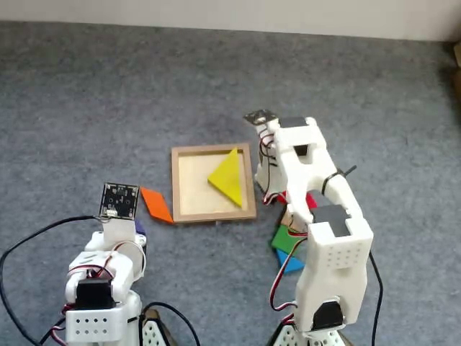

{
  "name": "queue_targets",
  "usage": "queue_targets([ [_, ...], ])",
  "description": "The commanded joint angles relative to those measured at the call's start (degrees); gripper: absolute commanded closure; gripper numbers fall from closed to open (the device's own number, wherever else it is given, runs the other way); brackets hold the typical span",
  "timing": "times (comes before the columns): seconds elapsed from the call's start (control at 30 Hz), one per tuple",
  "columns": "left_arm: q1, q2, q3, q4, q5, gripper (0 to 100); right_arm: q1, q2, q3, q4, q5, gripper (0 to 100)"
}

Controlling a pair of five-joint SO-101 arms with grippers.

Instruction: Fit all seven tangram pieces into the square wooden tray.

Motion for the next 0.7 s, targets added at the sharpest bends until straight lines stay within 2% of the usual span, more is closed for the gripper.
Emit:
queue_targets([
  [0.0,-0.48,-0.04,1.19,0.18,0.53,97,2.59,-3.3,0.13,-0.75,0.7,77.6],
  [0.27,-0.48,-0.04,1.19,0.18,0.53,97,5.05,-4.53,0.22,-0.4,0.79,79.3],
  [0.43,-0.48,-0.04,1.19,0.18,0.53,97,4.7,-13.93,0.66,-0.4,1.05,79.3],
  [0.67,-0.48,-0.04,1.19,0.18,0.53,97,-0.66,-22.81,3.12,0.75,8.09,79.3],
])
